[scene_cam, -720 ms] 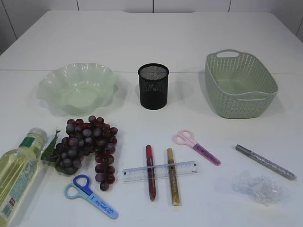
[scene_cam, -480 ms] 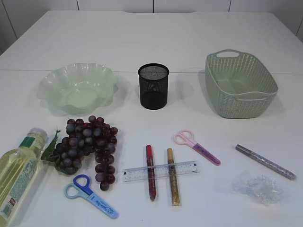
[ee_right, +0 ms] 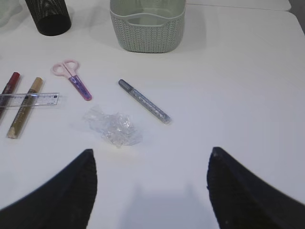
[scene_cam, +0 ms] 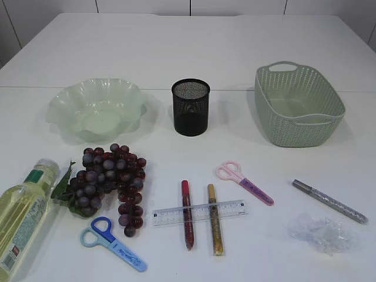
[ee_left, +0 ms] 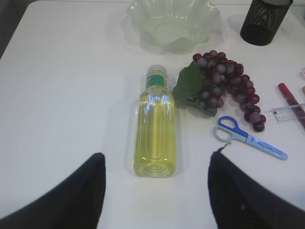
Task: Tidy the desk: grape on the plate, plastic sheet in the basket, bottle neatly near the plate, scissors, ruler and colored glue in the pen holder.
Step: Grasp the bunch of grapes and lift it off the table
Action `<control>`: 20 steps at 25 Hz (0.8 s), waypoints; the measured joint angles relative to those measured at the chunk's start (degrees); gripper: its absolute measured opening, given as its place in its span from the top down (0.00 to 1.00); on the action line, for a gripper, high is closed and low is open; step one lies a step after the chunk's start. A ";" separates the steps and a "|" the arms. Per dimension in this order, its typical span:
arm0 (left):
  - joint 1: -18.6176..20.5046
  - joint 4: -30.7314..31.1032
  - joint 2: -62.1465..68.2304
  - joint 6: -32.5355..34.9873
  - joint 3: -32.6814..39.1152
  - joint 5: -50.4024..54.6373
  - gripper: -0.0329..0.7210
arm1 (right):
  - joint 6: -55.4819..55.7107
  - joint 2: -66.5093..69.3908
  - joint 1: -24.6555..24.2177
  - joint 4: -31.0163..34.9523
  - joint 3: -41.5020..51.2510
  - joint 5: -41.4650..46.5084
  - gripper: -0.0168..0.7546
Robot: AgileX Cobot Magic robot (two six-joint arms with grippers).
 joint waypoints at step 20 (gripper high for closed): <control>0.00 0.00 0.00 0.00 0.00 0.00 0.31 | 0.00 0.00 0.00 -0.46 0.00 0.00 0.25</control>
